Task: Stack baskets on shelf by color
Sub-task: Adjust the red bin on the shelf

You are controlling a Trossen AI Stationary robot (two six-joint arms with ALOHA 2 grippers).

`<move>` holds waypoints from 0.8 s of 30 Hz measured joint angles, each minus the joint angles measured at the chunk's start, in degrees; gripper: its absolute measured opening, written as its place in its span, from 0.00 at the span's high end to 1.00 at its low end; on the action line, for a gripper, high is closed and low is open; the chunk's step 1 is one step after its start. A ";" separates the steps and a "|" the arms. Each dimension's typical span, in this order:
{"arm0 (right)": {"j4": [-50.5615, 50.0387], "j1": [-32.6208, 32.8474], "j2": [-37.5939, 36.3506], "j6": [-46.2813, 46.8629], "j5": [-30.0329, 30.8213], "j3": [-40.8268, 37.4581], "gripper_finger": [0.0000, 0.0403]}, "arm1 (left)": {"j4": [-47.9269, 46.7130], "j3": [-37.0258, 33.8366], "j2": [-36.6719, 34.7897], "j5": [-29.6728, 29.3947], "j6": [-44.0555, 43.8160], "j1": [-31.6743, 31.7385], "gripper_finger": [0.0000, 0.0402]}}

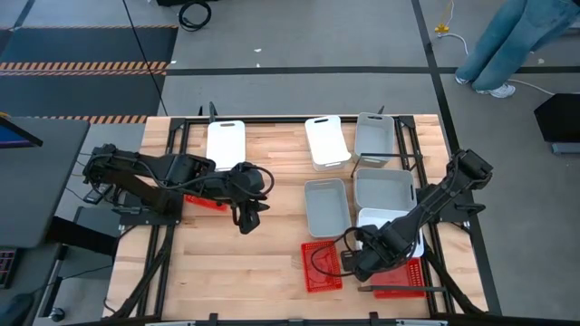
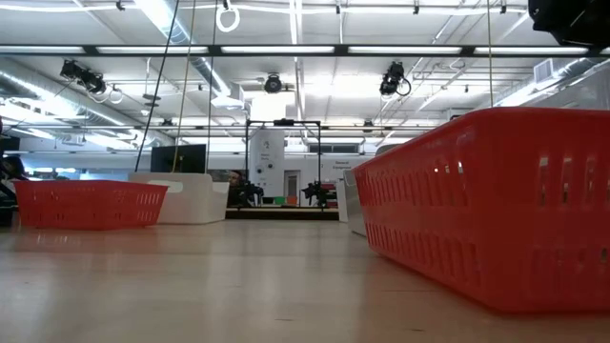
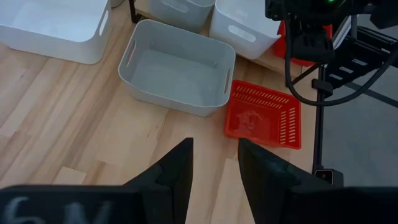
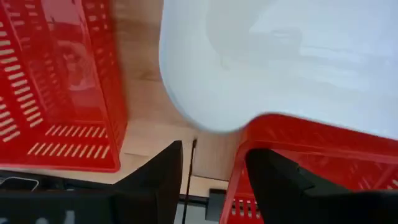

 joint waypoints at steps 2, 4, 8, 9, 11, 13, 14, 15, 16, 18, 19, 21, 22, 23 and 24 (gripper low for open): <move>-0.24 -0.37 0.00 -0.83 0.01 0.00 0.55 | -0.01 0.00 0.00 0.00 0.00 0.00 0.67; -0.40 -0.79 0.00 -2.04 0.01 -0.01 0.55 | -0.01 0.00 0.00 0.00 0.00 0.00 0.67; -1.28 -1.64 0.00 -4.56 0.82 -0.02 0.55 | -0.02 0.00 0.00 0.00 0.00 0.01 0.67; -1.44 -1.88 0.00 -5.07 0.96 -0.02 0.55 | -0.02 0.00 0.00 0.00 0.00 0.00 0.67; -1.97 -2.37 0.00 -6.26 1.06 -0.02 0.55 | -0.02 0.00 0.00 0.00 -0.01 0.00 0.67; -2.47 -2.84 0.00 -7.47 1.05 -0.02 0.55 | -0.02 0.00 0.00 0.00 -0.02 0.00 0.67; -2.80 -3.02 0.00 -8.01 0.98 -0.02 0.55 | -0.02 0.00 0.00 0.00 -0.02 0.02 0.67; -3.16 -3.23 0.00 -8.70 0.86 -0.02 0.55 | -0.02 0.00 0.00 0.00 -0.02 0.00 0.67; -3.47 -3.35 0.00 -9.27 0.84 -0.02 0.55 | -0.02 0.00 0.00 0.00 -0.02 0.00 0.67; -3.89 -3.53 -0.02 -10.12 0.70 -0.02 0.55 | -0.02 0.00 0.00 0.00 -0.02 0.00 0.67; -3.98 -3.64 -0.02 -10.40 0.65 -0.02 0.55 | -0.02 0.00 0.00 0.00 -0.02 0.01 0.67; -3.97 -3.74 -0.02 -10.78 0.64 -0.02 0.55 | -0.02 0.00 0.00 0.00 -0.04 0.00 0.67; -3.94 -3.75 -0.02 -10.81 0.62 -0.02 0.55 | -0.02 0.00 0.00 0.00 -0.04 0.01 0.67; -3.86 -3.75 -0.02 -10.82 0.52 -0.02 0.55 | -0.02 0.00 0.00 0.00 -0.03 0.01 0.67; -3.70 -3.75 -0.02 -10.83 0.03 -0.02 0.55 | -0.02 0.00 0.00 0.00 -0.04 0.00 0.67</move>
